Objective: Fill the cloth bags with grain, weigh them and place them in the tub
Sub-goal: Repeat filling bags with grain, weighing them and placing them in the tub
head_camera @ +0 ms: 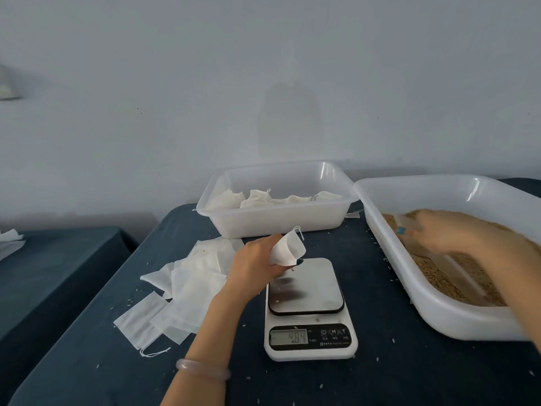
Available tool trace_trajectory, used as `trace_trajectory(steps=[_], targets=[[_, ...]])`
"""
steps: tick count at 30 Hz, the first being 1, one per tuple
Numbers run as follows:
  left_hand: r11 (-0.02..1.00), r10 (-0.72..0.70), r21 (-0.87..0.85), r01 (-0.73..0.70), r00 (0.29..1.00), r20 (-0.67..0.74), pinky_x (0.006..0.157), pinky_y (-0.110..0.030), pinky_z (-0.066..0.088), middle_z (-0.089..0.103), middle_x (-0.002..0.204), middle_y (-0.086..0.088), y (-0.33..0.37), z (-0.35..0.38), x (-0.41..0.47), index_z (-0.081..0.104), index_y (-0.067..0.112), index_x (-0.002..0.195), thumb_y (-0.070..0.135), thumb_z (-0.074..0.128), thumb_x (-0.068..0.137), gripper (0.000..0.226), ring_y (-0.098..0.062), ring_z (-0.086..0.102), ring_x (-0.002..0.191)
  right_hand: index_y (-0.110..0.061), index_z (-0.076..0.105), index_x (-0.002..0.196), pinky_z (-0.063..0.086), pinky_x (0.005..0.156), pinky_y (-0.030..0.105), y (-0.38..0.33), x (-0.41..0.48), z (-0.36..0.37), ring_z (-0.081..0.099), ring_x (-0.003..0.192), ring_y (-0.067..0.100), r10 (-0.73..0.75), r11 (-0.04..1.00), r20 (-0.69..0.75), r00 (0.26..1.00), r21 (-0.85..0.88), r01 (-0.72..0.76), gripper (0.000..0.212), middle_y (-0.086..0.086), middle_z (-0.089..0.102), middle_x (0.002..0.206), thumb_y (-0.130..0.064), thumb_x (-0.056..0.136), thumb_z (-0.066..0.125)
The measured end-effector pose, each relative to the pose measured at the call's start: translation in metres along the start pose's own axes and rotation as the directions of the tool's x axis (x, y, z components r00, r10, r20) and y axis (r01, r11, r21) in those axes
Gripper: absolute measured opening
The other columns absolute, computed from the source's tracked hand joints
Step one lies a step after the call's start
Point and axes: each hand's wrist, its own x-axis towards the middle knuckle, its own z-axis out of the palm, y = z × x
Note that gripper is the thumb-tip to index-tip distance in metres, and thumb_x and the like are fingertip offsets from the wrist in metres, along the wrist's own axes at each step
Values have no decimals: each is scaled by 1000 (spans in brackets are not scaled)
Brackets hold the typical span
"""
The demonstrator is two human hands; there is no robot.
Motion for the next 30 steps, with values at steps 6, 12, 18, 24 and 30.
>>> trace_trajectory(steps=[6,12,18,24,30], targets=[[1000,-15,-8,15,1000,-22,56,-15,35,55,70,24,-4,2,0,45,48,85,49,77,77,33,-8,51,69,-8,59,118,44,64,19,32,1,1,58,77,10,153,958,220,963,-273,-90,53,-3,58,92,-52,102,35],[1000,-31,3,31,999,-10,55,-16,35,56,69,24,-7,3,-1,45,48,77,47,76,78,31,6,53,70,-5,53,128,49,76,21,23,0,15,60,89,13,160,984,243,957,-112,-136,46,2,60,102,-38,105,32],[1000,-29,-4,29,1000,5,62,-27,44,61,72,16,-9,5,1,51,43,80,49,74,78,24,-11,54,71,0,51,125,52,58,30,26,18,14,60,61,19,184,912,226,957,323,-252,45,13,66,92,-37,105,37],[999,-39,-8,39,999,2,67,-33,49,62,76,14,-12,7,1,52,39,83,49,76,78,27,-13,58,74,1,50,133,46,82,28,21,37,15,58,100,23,208,931,28,978,300,-207,34,18,55,127,-11,104,36],[999,-41,-20,41,999,9,63,-28,45,61,74,18,-13,4,0,50,41,84,55,73,78,28,-12,57,73,2,12,152,41,59,17,12,37,32,52,76,10,122,955,118,985,255,-149,55,18,47,139,-4,103,35]])
